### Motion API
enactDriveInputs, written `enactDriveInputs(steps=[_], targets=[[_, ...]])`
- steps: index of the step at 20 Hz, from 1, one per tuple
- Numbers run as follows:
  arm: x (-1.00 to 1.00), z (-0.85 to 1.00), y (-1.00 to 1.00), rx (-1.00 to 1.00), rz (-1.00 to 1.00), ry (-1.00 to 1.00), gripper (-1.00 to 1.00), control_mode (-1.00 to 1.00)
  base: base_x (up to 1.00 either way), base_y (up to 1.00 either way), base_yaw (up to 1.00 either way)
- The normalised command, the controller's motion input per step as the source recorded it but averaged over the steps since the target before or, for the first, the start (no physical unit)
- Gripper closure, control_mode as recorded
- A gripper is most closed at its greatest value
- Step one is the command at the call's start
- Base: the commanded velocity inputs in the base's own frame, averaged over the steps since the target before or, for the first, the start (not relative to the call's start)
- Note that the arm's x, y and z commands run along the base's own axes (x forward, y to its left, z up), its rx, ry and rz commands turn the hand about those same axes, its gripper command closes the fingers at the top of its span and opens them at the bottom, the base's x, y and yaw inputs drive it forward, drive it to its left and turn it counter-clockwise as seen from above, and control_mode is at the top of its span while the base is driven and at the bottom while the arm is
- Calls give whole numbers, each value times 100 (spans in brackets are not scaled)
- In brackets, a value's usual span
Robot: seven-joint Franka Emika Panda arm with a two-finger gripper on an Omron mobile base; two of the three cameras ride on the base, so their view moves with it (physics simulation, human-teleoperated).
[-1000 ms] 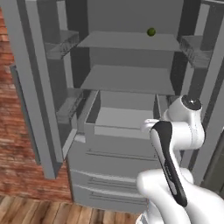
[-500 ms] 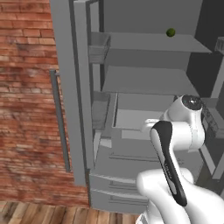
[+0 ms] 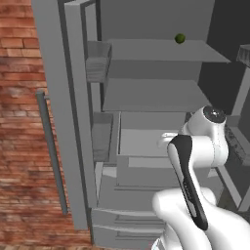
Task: Place the mushrooms inside the fridge drawer. Close the drawer after placing the vegetables.
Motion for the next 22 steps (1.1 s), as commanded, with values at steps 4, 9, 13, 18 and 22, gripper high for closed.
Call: enactDriveInputs(steps=[4, 9, 13, 18, 22], targets=[[0, 0, 0, 0, 0, 0, 100, 100, 49, 0, -17], [0, 0, 0, 0, 0, 0, 100, 100, 42, 0, -15], [0, 0, 0, 0, 0, 0, 100, 100, 29, 0, -13], [20, -10, 0, 0, -5, 7, 100, -100, 0, 0, -1], [74, -46, 0, 0, -5, 27, 100, -100, 0, 0, 0]])
